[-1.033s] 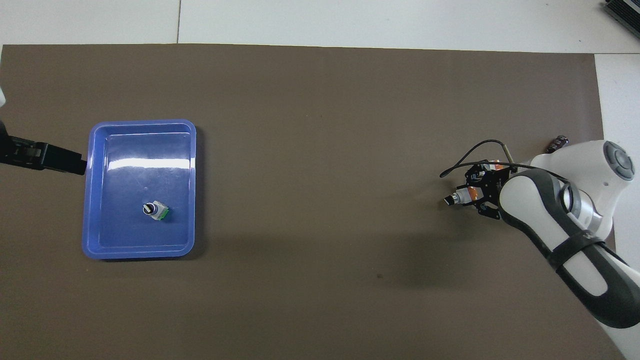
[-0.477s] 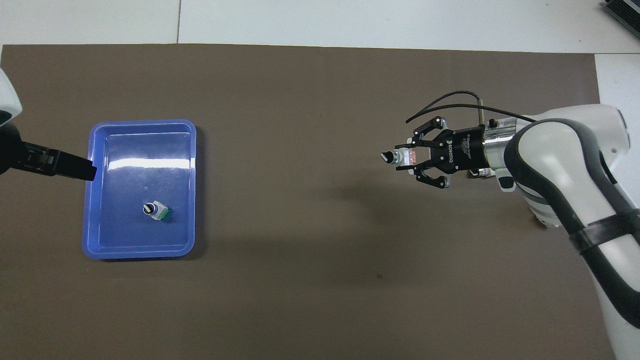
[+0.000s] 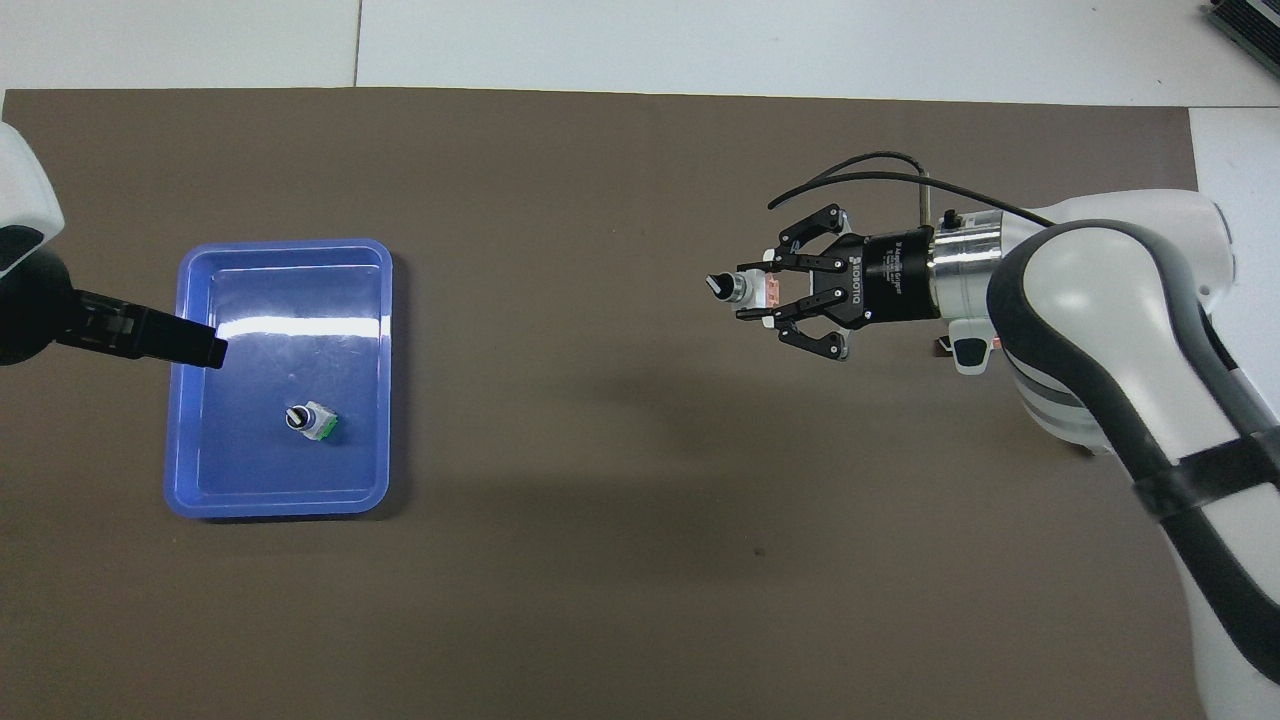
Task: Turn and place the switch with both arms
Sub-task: 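Carry the switch toward center while the left gripper reaches toward it, then grasp the free end of the switch with the left gripper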
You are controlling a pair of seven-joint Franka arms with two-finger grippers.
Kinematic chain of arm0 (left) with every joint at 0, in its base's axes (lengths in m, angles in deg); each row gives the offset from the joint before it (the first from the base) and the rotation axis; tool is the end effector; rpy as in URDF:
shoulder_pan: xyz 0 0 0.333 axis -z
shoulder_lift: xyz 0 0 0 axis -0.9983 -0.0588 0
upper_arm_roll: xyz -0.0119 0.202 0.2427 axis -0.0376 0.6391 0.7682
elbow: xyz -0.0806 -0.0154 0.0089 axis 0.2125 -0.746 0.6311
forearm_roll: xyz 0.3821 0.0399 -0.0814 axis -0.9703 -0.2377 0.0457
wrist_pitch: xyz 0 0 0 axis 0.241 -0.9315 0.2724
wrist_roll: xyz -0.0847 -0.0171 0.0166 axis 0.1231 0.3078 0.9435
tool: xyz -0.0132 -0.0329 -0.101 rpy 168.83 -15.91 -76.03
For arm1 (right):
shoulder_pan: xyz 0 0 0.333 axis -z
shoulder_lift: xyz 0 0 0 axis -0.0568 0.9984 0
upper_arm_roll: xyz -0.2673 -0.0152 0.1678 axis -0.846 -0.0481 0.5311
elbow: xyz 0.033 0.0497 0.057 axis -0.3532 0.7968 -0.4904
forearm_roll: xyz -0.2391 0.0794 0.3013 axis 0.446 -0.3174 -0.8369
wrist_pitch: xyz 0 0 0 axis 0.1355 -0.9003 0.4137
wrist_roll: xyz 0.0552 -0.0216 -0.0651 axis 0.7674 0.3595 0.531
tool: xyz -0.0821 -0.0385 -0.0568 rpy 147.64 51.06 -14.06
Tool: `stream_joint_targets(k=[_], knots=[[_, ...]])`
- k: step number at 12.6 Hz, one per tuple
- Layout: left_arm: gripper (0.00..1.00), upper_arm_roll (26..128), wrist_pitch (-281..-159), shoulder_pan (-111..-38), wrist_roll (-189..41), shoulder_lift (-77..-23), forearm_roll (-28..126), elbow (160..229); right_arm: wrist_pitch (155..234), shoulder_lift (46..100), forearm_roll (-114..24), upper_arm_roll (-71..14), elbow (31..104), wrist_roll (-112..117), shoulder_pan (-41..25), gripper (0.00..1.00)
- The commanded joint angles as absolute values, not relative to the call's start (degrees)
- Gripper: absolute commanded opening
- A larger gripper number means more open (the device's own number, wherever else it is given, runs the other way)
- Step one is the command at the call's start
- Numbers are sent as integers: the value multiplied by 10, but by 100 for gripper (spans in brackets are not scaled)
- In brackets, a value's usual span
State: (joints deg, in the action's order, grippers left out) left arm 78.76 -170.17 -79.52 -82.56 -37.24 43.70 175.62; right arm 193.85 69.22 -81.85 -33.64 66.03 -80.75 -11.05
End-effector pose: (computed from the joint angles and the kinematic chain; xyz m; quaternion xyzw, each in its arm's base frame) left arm 0.5263 -0.1188 0.6519 0.9842 -0.0205 -0.0144 0.1755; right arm 0.5960 0.2244 0.4784 -0.6082 0.6121 0.3463 0.3680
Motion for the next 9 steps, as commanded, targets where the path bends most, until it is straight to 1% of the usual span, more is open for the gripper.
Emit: stream_joint_targets(k=[1, 4, 7, 8, 9], knots=[[100, 788, -1732, -770, -706, -359, 499, 1775, 1949, 694, -849, -336, 647, -835, -143, 0], [100, 784, -1747, -752, -548, -358, 524, 1779, 2021, 698, -848, -329, 629, -902, -190, 0], [99, 779, -1759, -742, -498, -347, 552, 1804, 2060, 700, -849, -329, 626, -919, -215, 0], [95, 775, -1783, -732, -499, -345, 553, 1814, 2069, 700, -849, -328, 626, -920, -218, 0], [94, 775, -1813, -724, -488, -340, 563, 1829, 2079, 700, -849, -328, 626, -920, -221, 0]])
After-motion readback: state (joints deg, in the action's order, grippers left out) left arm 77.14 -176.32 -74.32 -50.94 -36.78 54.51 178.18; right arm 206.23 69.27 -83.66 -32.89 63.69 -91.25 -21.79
